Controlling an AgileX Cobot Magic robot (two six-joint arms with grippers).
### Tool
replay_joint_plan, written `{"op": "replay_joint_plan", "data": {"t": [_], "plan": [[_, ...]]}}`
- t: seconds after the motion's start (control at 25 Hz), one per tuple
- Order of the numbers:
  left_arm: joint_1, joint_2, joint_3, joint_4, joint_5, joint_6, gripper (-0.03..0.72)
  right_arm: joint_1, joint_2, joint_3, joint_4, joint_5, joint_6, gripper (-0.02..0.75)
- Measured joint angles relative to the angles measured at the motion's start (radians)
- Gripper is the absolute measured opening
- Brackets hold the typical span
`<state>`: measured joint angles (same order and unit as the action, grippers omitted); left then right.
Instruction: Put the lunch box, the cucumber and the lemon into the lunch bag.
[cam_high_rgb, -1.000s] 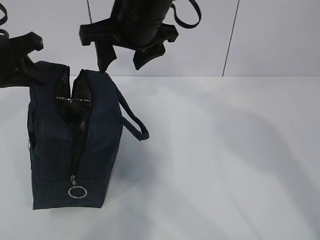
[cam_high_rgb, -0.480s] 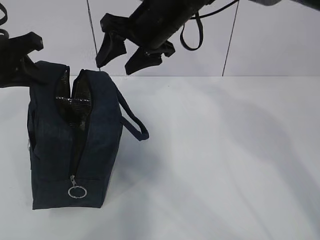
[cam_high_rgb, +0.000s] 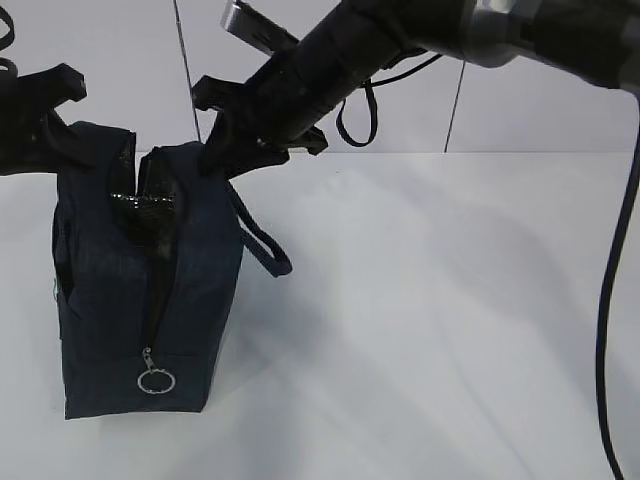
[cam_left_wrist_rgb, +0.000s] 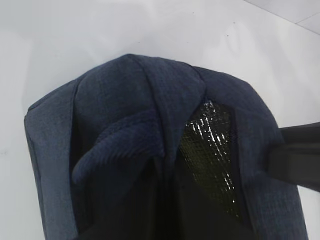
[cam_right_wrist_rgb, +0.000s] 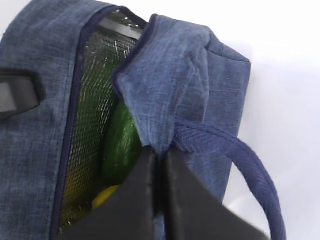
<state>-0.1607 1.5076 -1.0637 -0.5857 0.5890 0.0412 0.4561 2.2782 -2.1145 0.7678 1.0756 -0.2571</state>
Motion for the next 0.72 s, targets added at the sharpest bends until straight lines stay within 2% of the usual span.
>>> {"op": "replay_joint_plan", "data": {"t": [0.12, 0.2, 0.44, 0.72], "plan": [[0.000, 0.000, 0.000, 0.000, 0.000, 0.000, 0.006, 0.000, 0.001, 0.000, 0.017, -0.007, -0.025, 0.077], [-0.002, 0.000, 0.000, 0.000, 0.000, 0.000, 0.006, 0.000, 0.001, 0.000, 0.023, -0.007, -0.035, 0.025], [-0.033, 0.000, 0.000, -0.021, 0.000, 0.026, 0.006, 0.000, -0.005, 0.000, 0.014, 0.002, -0.055, 0.021], [-0.092, 0.000, 0.000, -0.102, -0.029, 0.095, 0.006, -0.001, -0.093, 0.000, -0.120, 0.036, -0.046, 0.021]]}}
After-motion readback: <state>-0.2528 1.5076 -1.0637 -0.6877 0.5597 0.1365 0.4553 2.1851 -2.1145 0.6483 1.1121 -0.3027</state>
